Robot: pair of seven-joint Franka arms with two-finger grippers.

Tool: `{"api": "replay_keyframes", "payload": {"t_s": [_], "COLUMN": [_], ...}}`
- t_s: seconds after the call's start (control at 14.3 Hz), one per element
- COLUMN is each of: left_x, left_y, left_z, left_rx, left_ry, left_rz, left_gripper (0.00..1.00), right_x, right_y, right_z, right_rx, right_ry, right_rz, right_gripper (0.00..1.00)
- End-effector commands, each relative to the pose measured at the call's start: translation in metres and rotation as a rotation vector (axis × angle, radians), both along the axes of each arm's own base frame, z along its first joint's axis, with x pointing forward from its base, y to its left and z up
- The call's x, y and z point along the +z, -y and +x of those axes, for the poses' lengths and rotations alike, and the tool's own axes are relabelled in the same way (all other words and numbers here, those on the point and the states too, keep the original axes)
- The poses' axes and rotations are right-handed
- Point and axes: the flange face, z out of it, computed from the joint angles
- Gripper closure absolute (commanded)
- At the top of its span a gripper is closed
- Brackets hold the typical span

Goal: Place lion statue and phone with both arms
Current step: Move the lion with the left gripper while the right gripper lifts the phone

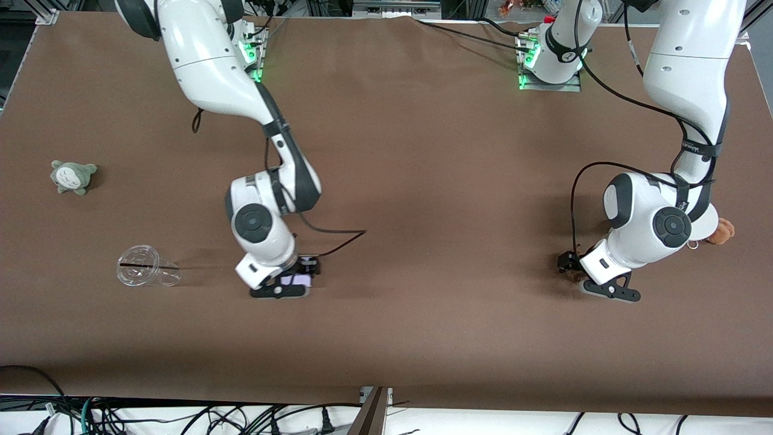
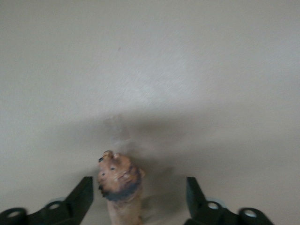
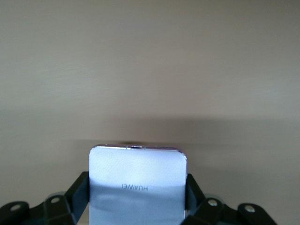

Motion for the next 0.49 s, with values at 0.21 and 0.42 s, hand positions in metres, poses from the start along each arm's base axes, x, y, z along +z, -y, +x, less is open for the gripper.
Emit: {"api": "replay_keyframes", "payload": {"t_s": [0.21, 0.42], "left_x": [0.053, 0.098], "left_y": [0.010, 0.006], "left_z": [0.004, 0.007], "left_rx": [-0.027, -0.037], "left_ry": [0.051, 0.104], "left_rz": [-0.018, -0.006], "left_gripper": [0.00, 0.00], "right_x": [0.002, -0.003], "right_y": [0.113, 0.149], "right_z": [0.024, 0.029], "right_rx": [0.090, 0.123], "right_ry": [-0.052, -0.067], "right_rz": [-0.065, -0.070], "right_gripper": [0.76, 0.76]}}
